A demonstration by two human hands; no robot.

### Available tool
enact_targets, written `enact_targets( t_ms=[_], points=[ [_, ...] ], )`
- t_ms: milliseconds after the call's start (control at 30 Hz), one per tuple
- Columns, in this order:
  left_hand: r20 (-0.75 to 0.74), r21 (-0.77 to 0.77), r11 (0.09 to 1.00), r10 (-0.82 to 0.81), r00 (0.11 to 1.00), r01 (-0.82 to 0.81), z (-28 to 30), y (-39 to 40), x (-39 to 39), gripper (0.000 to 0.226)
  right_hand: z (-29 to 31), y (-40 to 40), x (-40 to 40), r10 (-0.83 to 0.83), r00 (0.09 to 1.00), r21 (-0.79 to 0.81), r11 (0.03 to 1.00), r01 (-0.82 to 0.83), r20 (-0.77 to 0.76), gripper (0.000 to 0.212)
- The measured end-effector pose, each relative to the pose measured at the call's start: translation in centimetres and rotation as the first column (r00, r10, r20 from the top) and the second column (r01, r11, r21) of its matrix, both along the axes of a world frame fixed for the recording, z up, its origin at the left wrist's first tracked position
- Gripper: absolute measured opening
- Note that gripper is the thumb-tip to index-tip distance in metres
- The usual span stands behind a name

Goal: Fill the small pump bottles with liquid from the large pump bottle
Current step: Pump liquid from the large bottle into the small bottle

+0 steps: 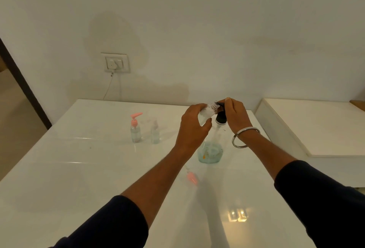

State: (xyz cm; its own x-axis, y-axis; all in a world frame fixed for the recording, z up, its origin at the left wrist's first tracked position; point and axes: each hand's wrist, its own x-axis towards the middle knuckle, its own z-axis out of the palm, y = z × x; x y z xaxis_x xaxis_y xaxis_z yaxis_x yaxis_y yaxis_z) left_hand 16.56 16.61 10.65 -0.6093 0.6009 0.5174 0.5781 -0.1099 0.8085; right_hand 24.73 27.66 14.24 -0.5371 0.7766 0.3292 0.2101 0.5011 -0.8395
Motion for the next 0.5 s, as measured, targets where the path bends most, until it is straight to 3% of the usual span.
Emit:
enact_targets(
  t_ms=[200, 500],
  points=[
    [0.014, -0.015, 1.0, 0.002, 1.0, -0.002, -0.69, 0.53, -0.07, 0.037, -0.74, -0.15, -0.22, -0.026, 0.998, -0.033, 0.999, 0.024, -0.054, 0.037],
    [0.001, -0.011, 1.0, -0.015, 1.0, 0.015, -0.1, -0.07, 0.14, 0.037, -0.03, -0.32, 0.0, -0.024, 1.0, 0.011, 1.0, 0.024, -0.013, 0.037]
  ],
)
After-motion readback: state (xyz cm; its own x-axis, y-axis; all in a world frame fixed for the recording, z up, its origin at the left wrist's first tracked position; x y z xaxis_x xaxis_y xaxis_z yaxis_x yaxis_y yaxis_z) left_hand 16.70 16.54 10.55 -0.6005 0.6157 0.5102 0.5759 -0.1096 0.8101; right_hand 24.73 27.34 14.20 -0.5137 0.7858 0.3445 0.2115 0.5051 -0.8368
